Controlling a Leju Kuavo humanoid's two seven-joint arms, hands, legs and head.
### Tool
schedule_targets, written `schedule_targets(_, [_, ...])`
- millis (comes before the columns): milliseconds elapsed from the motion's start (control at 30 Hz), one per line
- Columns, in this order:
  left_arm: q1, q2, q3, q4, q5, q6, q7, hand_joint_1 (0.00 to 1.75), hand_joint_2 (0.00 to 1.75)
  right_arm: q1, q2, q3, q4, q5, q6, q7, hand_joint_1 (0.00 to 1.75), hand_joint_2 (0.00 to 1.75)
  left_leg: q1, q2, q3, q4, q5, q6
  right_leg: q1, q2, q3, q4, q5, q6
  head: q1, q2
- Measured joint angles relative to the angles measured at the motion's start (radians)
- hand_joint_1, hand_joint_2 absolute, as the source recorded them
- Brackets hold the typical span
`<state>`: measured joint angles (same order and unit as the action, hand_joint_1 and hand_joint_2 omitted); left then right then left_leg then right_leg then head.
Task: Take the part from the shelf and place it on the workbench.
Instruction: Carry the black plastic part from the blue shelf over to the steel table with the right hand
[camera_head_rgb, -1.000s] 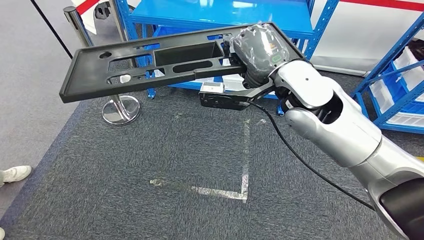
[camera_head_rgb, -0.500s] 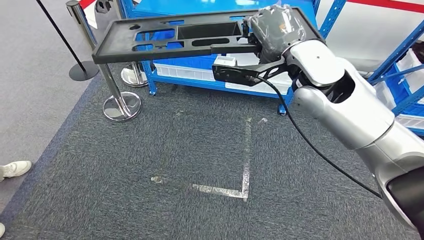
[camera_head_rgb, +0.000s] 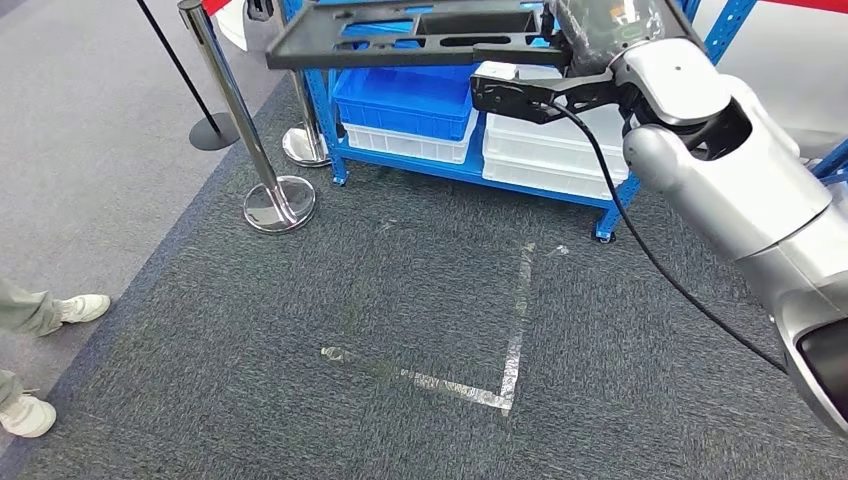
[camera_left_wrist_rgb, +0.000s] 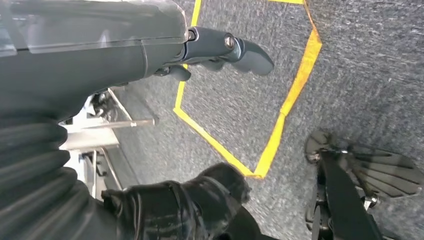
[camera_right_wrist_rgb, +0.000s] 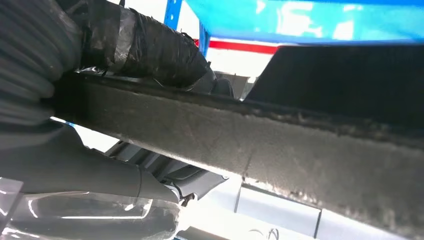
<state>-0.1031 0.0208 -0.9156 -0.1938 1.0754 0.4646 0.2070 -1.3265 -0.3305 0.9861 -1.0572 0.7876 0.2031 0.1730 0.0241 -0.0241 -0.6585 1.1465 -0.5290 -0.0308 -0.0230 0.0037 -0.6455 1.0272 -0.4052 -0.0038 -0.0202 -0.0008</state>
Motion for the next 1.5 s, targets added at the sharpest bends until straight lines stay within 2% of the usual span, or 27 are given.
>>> schedule_targets(67, [-0.003, 0.000, 0.000, 0.000, 0.000, 0.000, -0.001, 0.00, 1.75, 0.000, 0.000, 0.000, 0.009, -0.002, 0.000, 0.000, 1.75, 1.75, -0.001, 0.017, -0.076, 0.131, -0.041, -0.003, 0.007, -0.018, 0.006, 0.001, -0.007, -0.010, -0.002, 0.000])
schedule_targets(100, [-0.003, 0.000, 0.000, 0.000, 0.000, 0.000, -0.001, 0.00, 1.75, 0.001, 0.000, 0.000, 0.012, -0.003, -0.001, 0.000, 1.75, 1.75, -0.001, 0.019, -0.101, 0.168, -0.042, -0.003, 0.011, -0.025, 0.010, 0.002, -0.011, -0.014, -0.002, 0.000])
schedule_targets(133, [-0.003, 0.000, 0.000, 0.000, 0.000, 0.001, 0.000, 0.00, 1.75, 0.003, 0.000, 0.000, 0.015, -0.004, -0.001, -0.001, 1.75, 1.75, -0.002, 0.019, -0.107, 0.167, -0.024, -0.001, 0.015, -0.030, 0.015, 0.003, -0.014, -0.015, -0.002, 0.000])
schedule_targets(167, [-0.002, 0.000, 0.000, 0.000, 0.000, 0.001, 0.001, 0.00, 1.75, 0.004, 0.000, 0.000, 0.018, -0.005, -0.001, -0.001, 1.75, 1.75, -0.003, 0.019, -0.092, 0.126, 0.011, 0.004, 0.018, -0.034, 0.020, 0.004, -0.018, -0.016, -0.002, 0.000])
schedule_targets(200, [-0.001, 0.000, 0.000, 0.000, -0.001, 0.002, 0.002, 0.00, 1.75, 0.005, 0.000, 0.000, 0.020, -0.007, -0.001, -0.002, 1.75, 1.75, -0.005, 0.020, -0.060, 0.054, 0.055, 0.011, 0.022, -0.037, 0.027, 0.004, -0.022, -0.016, -0.002, 0.000])
schedule_targets(233, [0.000, 0.001, 0.000, 0.000, -0.002, 0.003, 0.003, 0.00, 1.75, 0.004, 0.000, 0.000, 0.022, -0.010, -0.001, -0.003, 1.75, 1.75, -0.009, 0.024, -0.023, -0.017, 0.085, 0.021, 0.025, -0.041, 0.032, 0.003, -0.026, -0.015, -0.002, 0.000])
schedule_targets(267, [0.000, 0.002, 0.000, 0.000, -0.003, 0.005, 0.004, 0.00, 1.75, 0.002, -0.001, 0.000, 0.023, -0.014, -0.003, -0.004, 1.75, 1.75, -0.014, 0.027, 0.006, -0.077, 0.105, 0.029, 0.028, -0.045, 0.035, 0.002, -0.028, -0.015, -0.001, 0.000])
schedule_targets(300, [-0.001, 0.003, 0.000, 0.000, -0.004, 0.006, 0.005, 0.00, 1.75, 0.001, -0.002, 0.000, 0.024, -0.019, -0.005, -0.004, 1.75, 1.75, -0.018, 0.030, 0.025, -0.112, 0.112, 0.035, 0.029, -0.048, 0.036, 0.002, -0.030, -0.012, 0.000, 0.000])
schedule_targets(433, [-0.002, 0.002, -0.001, 0.001, -0.005, 0.008, 0.006, 0.00, 1.75, 0.010, -0.008, 0.000, 0.028, -0.031, -0.008, -0.006, 1.75, 1.75, -0.022, 0.031, 0.034, -0.127, 0.107, 0.023, 0.030, -0.050, 0.035, 0.006, -0.034, -0.013, 0.005, 0.000])
schedule_targets(733, [-0.002, 0.002, -0.005, 0.001, -0.007, 0.009, 0.007, 0.00, 1.75, 0.012, -0.015, 0.000, 0.031, -0.033, -0.011, -0.005, 1.75, 1.75, -0.023, 0.031, 0.032, -0.123, 0.103, 0.029, 0.029, -0.049, 0.038, 0.000, -0.032, -0.008, 0.005, 0.000])
schedule_targets(800, [-0.002, 0.003, -0.007, 0.001, -0.007, 0.011, 0.007, 0.00, 1.75, 0.012, -0.017, 0.000, 0.030, -0.030, -0.014, -0.003, 1.75, 1.75, -0.026, 0.030, 0.030, -0.121, 0.101, 0.036, 0.025, -0.050, 0.039, -0.005, -0.030, -0.001, 0.004, 0.000])
schedule_targets(900, [-0.001, 0.004, -0.009, 0.001, -0.007, 0.014, 0.008, 0.00, 1.75, 0.012, -0.019, 0.000, 0.028, -0.022, -0.019, -0.001, 1.75, 1.75, -0.024, 0.025, 0.044, -0.145, 0.110, 0.059, 0.022, -0.051, 0.050, -0.018, -0.028, 0.017, 0.005, 0.000])
schedule_targets(967, [-0.002, 0.002, -0.010, 0.001, -0.007, 0.014, 0.008, 0.00, 1.75, 0.010, -0.023, 0.000, 0.026, -0.016, -0.021, 0.001, 1.75, 1.75, -0.015, 0.019, 0.066, -0.178, 0.125, 0.066, 0.021, -0.029, 0.042, 0.009, -0.049, 0.024, 0.008, 0.000])
schedule_targets(1000, [-0.002, 0.002, -0.011, 0.001, -0.007, 0.014, 0.008, 0.00, 1.75, 0.010, -0.025, 0.000, 0.026, -0.015, -0.022, 0.001, 1.75, 1.75, -0.011, 0.017, 0.071, -0.185, 0.128, 0.066, 0.019, -0.015, 0.027, 0.041, -0.067, 0.026, 0.010, 0.000])
schedule_targets(1067, [-0.005, 0.001, -0.014, 0.001, -0.007, 0.014, 0.008, 0.00, 1.75, 0.012, -0.026, 0.000, 0.026, -0.015, -0.025, 0.002, 1.75, 1.75, -0.007, 0.011, 0.074, -0.188, 0.130, 0.066, 0.014, -0.004, -0.023, 0.142, -0.112, 0.034, 0.011, 0.000])
schedule_targets(1100, [-0.006, 0.001, -0.016, 0.001, -0.007, 0.014, 0.009, 0.00, 1.75, 0.015, -0.027, 0.000, 0.026, -0.015, -0.026, 0.002, 1.75, 1.75, -0.004, 0.006, 0.074, -0.187, 0.129, 0.064, 0.010, -0.003, -0.049, 0.192, -0.126, 0.039, 0.011, 0.000])
schedule_targets(1133, [-0.006, 0.001, -0.018, 0.001, -0.007, 0.014, 0.009, 0.00, 1.75, 0.021, -0.027, 0.000, 0.026, -0.015, -0.026, 0.001, 1.75, 1.75, 0.000, -0.002, 0.074, -0.184, 0.127, 0.061, 0.003, -0.003, -0.068, 0.224, -0.128, 0.047, 0.011, 0.000])
schedule_targets(1167, [-0.006, 0.001, -0.019, 0.001, -0.007, 0.013, 0.009, 0.00, 1.75, 0.026, -0.027, 0.000, 0.026, -0.015, -0.026, 0.001, 1.75, 1.75, 0.006, -0.012, 0.074, -0.179, 0.123, 0.055, -0.005, -0.003, -0.072, 0.225, -0.114, 0.055, 0.011, 0.000])
schedule_targets(1200, [-0.006, 0.001, -0.020, 0.001, -0.007, 0.013, 0.009, 0.00, 1.75, 0.029, -0.028, 0.000, 0.026, -0.014, -0.026, 0.001, 1.75, 1.75, 0.014, -0.023, 0.073, -0.171, 0.118, 0.046, -0.014, -0.002, -0.058, 0.191, -0.084, 0.064, 0.011, 0.000])
schedule_targets(1233, [-0.006, 0.001, -0.020, 0.001, -0.007, 0.013, 0.009, 0.00, 1.75, 0.031, -0.030, 0.000, 0.026, -0.014, -0.026, 0.001, 1.75, 1.75, 0.022, -0.035, 0.070, -0.158, 0.110, 0.034, -0.025, 0.006, -0.030, 0.130, -0.052, 0.076, 0.011, 0.000])
schedule_targets(1267, [-0.006, 0.003, -0.021, 0.001, -0.007, 0.013, 0.009, 0.00, 1.75, 0.032, -0.033, 0.000, 0.027, -0.014, -0.026, 0.001, 1.75, 1.75, 0.027, -0.047, 0.063, -0.145, 0.103, 0.022, -0.033, 0.029, -0.004, 0.076, -0.036, 0.086, 0.013, 0.000])
schedule_targets(1300, [-0.007, 0.004, -0.022, 0.002, -0.007, 0.014, 0.009, 0.00, 1.75, 0.031, -0.035, 0.001, 0.026, -0.014, -0.027, 0.001, 1.75, 1.75, 0.031, -0.059, 0.054, -0.131, 0.097, 0.010, -0.038, 0.050, 0.015, 0.036, -0.028, 0.089, 0.014, 0.000])
schedule_targets(1333, [-0.008, 0.005, -0.022, 0.002, -0.007, 0.014, 0.009, 0.00, 1.75, 0.031, -0.037, 0.001, 0.026, -0.014, -0.027, 0.001, 1.75, 1.75, 0.034, -0.069, 0.045, -0.123, 0.095, -0.001, -0.039, 0.067, 0.024, 0.018, -0.032, 0.086, 0.014, 0.000])
schedule_targets(1367, [-0.007, 0.005, -0.023, 0.003, -0.007, 0.014, 0.009, 0.00, 1.75, 0.032, -0.037, 0.001, 0.026, -0.014, -0.027, 0.002, 1.75, 1.75, 0.036, -0.079, 0.037, -0.123, 0.098, -0.009, -0.035, 0.075, 0.025, 0.019, -0.038, 0.078, 0.013, 0.000])
schedule_targets(1433, [-0.003, 0.002, -0.024, 0.003, -0.008, 0.013, 0.010, 0.00, 1.75, 0.035, -0.038, 0.002, 0.025, -0.013, -0.027, 0.002, 1.75, 1.75, 0.042, -0.098, 0.033, -0.136, 0.108, -0.025, -0.028, 0.053, 0.026, 0.019, -0.035, 0.056, 0.008, 0.000])
schedule_targets(1467, [-0.002, 0.000, -0.024, 0.003, -0.008, 0.013, 0.010, 0.00, 1.75, 0.036, -0.039, 0.002, 0.025, -0.013, -0.027, 0.002, 1.75, 1.75, 0.044, -0.095, 0.032, -0.137, 0.110, -0.030, -0.028, 0.043, 0.029, 0.015, -0.033, 0.047, 0.007, 0.000])
schedule_targets(1500, [-0.001, -0.001, -0.025, 0.003, -0.008, 0.013, 0.010, 0.00, 1.75, 0.035, -0.038, 0.002, 0.025, -0.012, -0.028, 0.002, 1.75, 1.75, 0.042, -0.079, 0.025, -0.126, 0.104, -0.031, -0.029, 0.032, 0.032, 0.011, -0.032, 0.038, 0.004, 0.000])
